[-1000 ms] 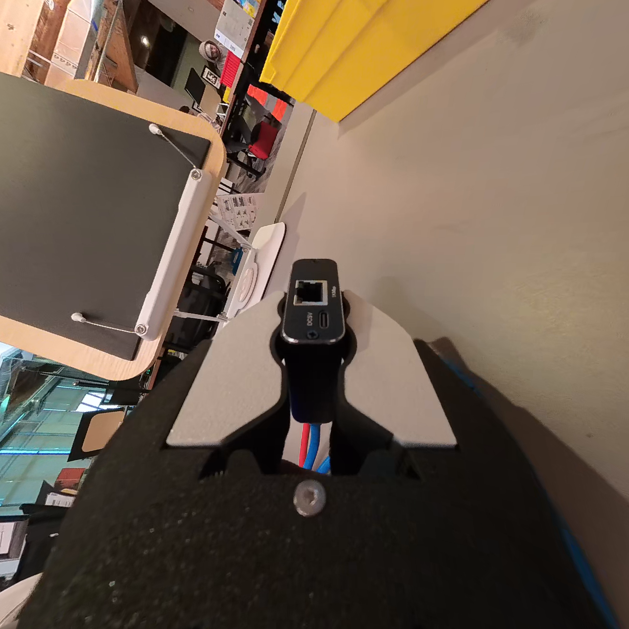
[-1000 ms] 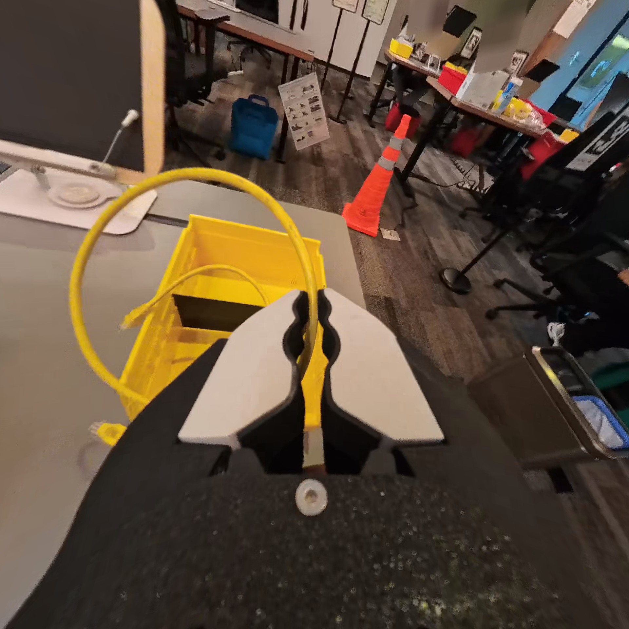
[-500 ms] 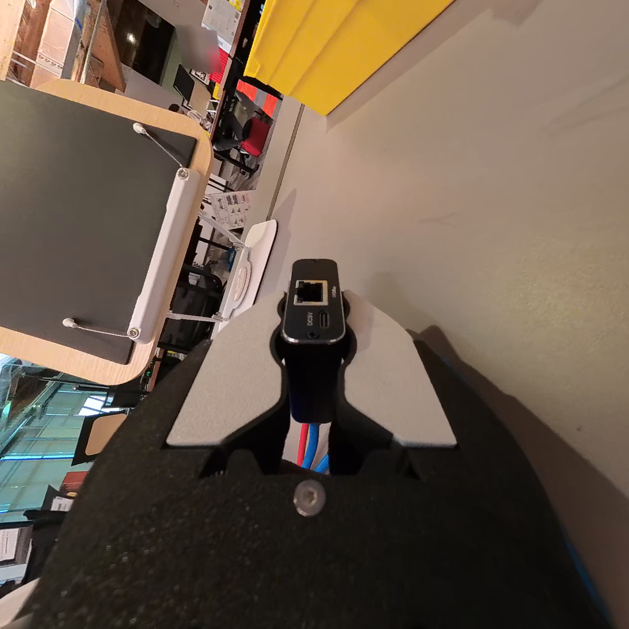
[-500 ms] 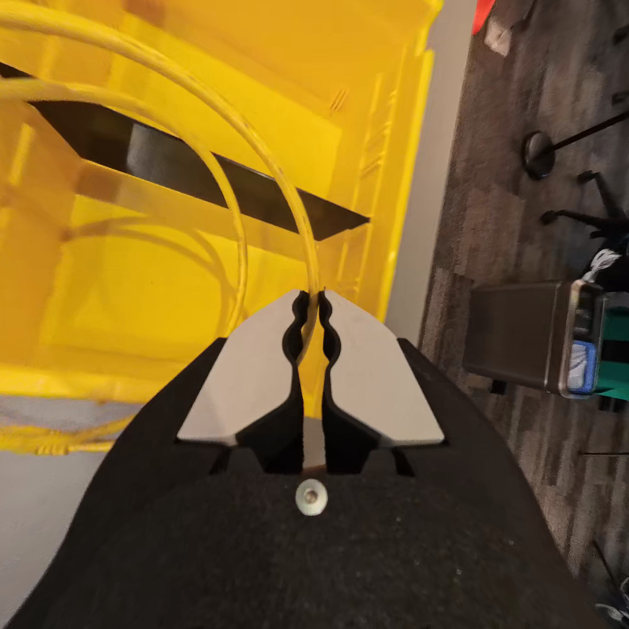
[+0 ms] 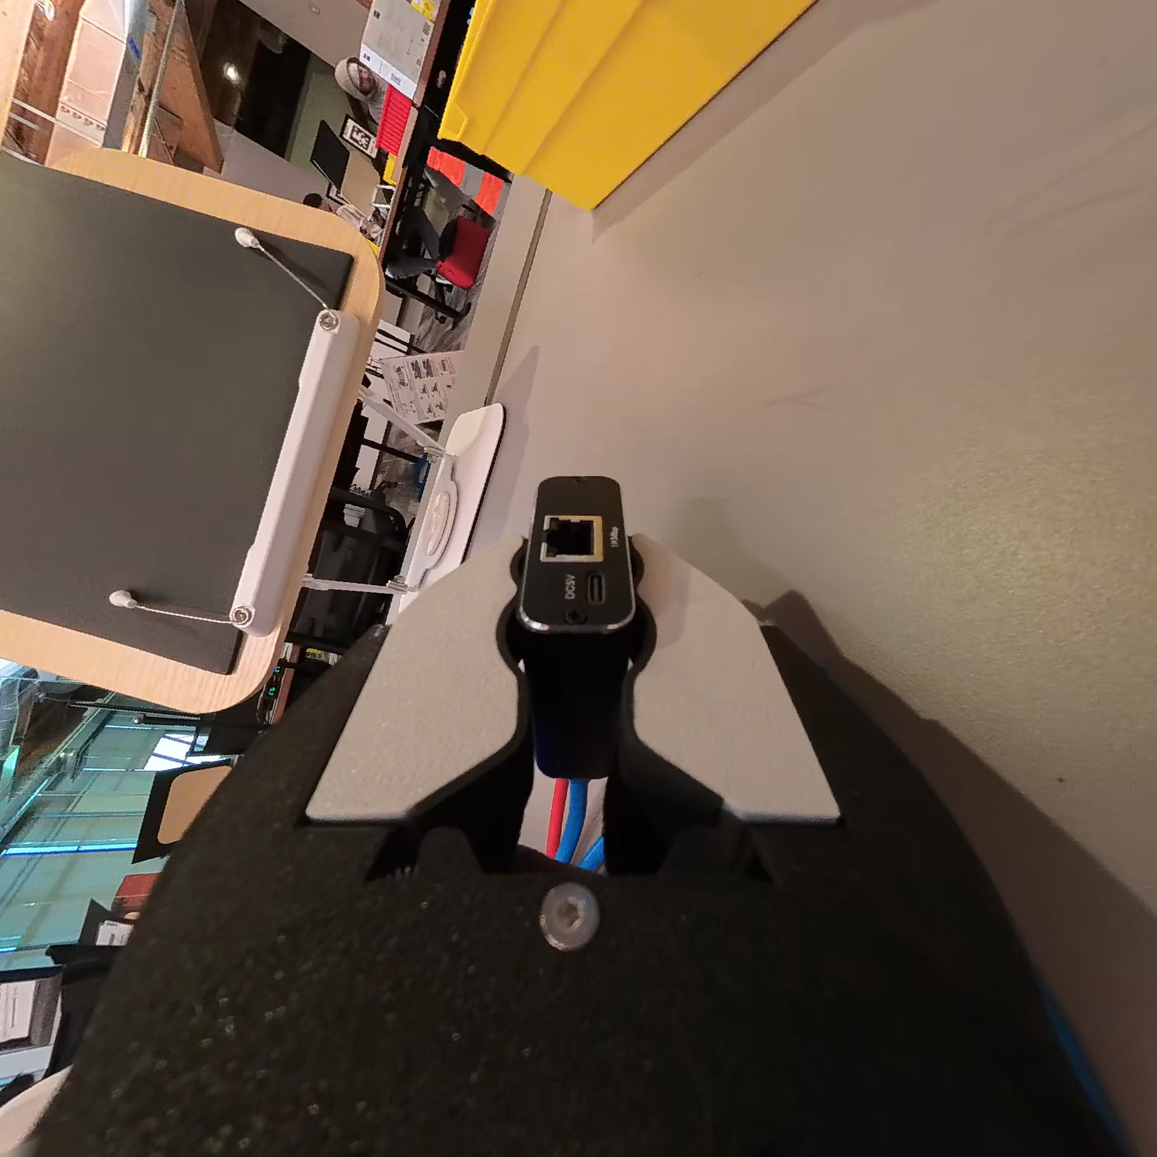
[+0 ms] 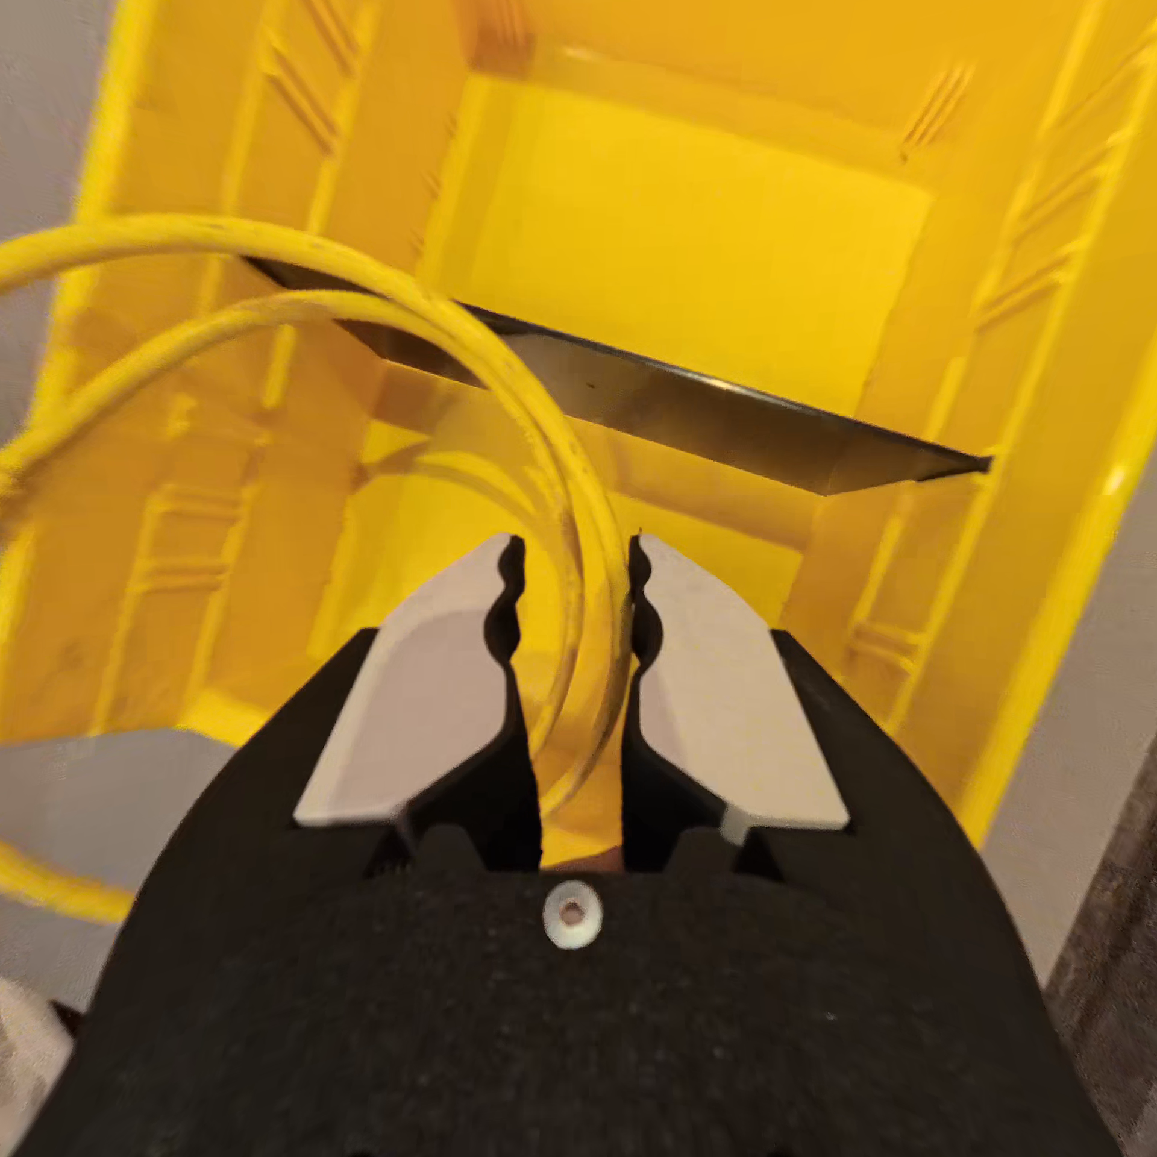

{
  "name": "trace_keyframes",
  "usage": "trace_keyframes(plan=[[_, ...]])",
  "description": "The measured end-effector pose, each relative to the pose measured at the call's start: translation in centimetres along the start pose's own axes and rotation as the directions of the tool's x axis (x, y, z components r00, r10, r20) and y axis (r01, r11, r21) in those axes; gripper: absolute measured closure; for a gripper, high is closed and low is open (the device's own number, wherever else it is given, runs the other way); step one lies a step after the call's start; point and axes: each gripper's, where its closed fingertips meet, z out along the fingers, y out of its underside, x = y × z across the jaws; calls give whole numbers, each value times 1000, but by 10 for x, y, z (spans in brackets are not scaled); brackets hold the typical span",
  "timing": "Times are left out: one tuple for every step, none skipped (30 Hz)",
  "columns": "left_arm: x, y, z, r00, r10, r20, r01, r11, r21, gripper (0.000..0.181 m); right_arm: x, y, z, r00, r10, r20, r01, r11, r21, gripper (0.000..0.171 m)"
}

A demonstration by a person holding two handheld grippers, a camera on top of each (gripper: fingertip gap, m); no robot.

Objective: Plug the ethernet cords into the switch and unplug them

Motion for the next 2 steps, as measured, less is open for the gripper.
trace_keyframes(plan=[[1,0,0,1000,3,-2,-3,1000,-1,155,-4,-2,-6,1000,-27,15,27,1000,7,135],[1,0,0,1000,5,-3,-5,1000,-2,155,-8,-1,-9,998,-54,32,55,998,-7,131]])
